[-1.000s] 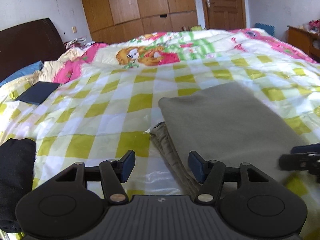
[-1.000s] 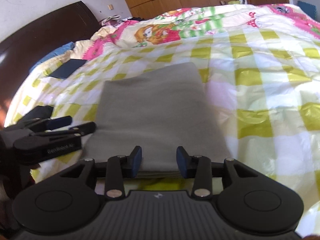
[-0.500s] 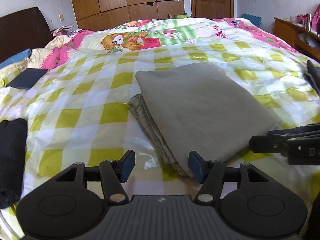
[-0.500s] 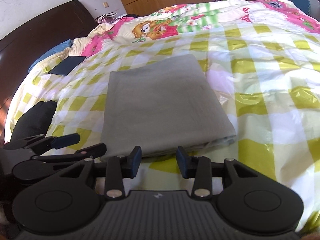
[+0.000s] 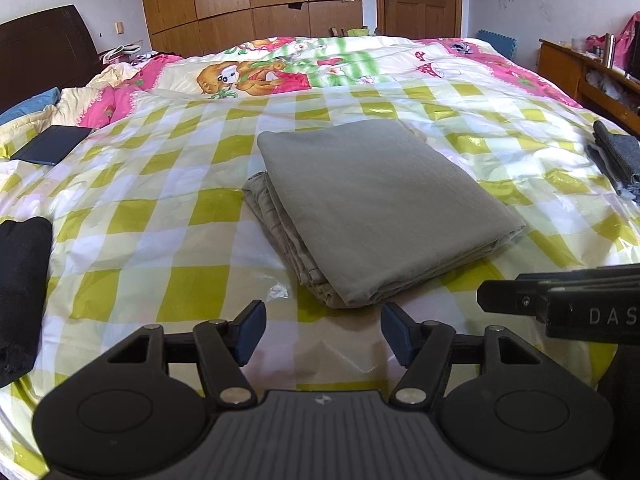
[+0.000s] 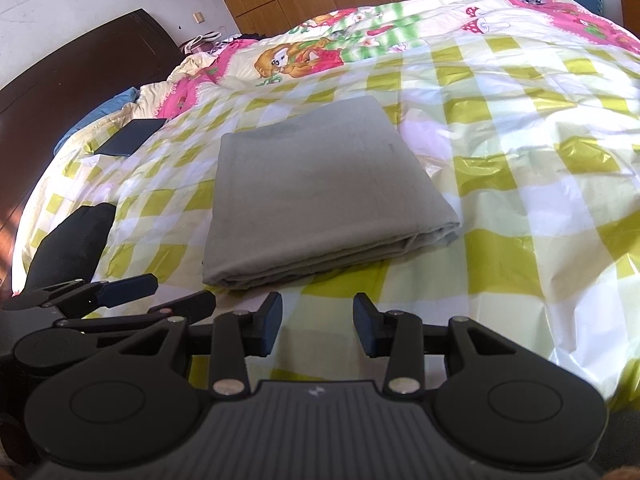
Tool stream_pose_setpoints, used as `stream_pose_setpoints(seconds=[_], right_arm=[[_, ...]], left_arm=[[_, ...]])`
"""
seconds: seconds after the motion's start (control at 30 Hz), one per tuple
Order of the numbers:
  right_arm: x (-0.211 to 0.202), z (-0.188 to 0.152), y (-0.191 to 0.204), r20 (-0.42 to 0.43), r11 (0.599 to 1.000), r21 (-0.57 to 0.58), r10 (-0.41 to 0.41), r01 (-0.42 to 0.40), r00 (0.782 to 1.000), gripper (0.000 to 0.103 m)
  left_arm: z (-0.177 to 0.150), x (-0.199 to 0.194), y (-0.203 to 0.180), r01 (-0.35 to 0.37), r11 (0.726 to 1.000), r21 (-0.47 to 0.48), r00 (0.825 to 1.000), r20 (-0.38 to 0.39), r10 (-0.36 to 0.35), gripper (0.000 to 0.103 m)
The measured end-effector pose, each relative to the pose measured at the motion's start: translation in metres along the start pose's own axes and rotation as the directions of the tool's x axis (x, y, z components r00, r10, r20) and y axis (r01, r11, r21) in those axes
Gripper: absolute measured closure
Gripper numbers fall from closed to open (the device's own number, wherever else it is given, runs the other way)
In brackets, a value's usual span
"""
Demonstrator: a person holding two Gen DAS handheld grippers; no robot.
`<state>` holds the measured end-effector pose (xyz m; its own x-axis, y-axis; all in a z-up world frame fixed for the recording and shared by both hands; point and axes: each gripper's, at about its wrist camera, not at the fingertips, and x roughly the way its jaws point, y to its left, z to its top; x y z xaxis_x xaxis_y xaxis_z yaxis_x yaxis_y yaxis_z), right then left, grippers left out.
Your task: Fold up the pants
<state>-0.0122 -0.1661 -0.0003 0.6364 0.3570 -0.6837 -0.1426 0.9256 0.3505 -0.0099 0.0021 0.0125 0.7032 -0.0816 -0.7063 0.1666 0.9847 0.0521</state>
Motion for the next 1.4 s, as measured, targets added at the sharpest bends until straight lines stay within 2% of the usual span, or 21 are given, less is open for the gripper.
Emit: stream_pose_setpoints(seconds=[0.4, 0.5, 0.67, 1.4], right_arm=[[-0.003, -0.008, 0.001, 0.001, 1.0, 0.003, 0.002, -0.002, 1.0, 0.062], [-0.004, -0.009, 0.002, 0.001, 1.0, 0.005, 0.002, -0.002, 1.0, 0.062], [-0.004, -0.009, 0.001, 0.001, 1.0, 0.005, 0.002, -0.002, 1.0, 0.062], [-0.004, -0.016, 0.004, -0.008, 1.0, -0.005, -0.004, 0.004, 1.0, 0.061]], left_arm=[[-0.004, -0.004, -0.005, -0.03, 1.0, 0.009, 1.0, 0.009, 0.03, 0.019], [-0.005, -0.007, -0.007, -0.037, 0.999, 0.019, 0.999, 0.021, 0.036, 0.014], [-0.005, -0.01, -0.009, -0.035, 0.999, 0.028, 0.999, 0.029, 0.034, 0.012], [-0.011, -0.006, 0.002, 0.035, 0.997, -0.067, 0.999, -0.021, -0.037, 0.005]])
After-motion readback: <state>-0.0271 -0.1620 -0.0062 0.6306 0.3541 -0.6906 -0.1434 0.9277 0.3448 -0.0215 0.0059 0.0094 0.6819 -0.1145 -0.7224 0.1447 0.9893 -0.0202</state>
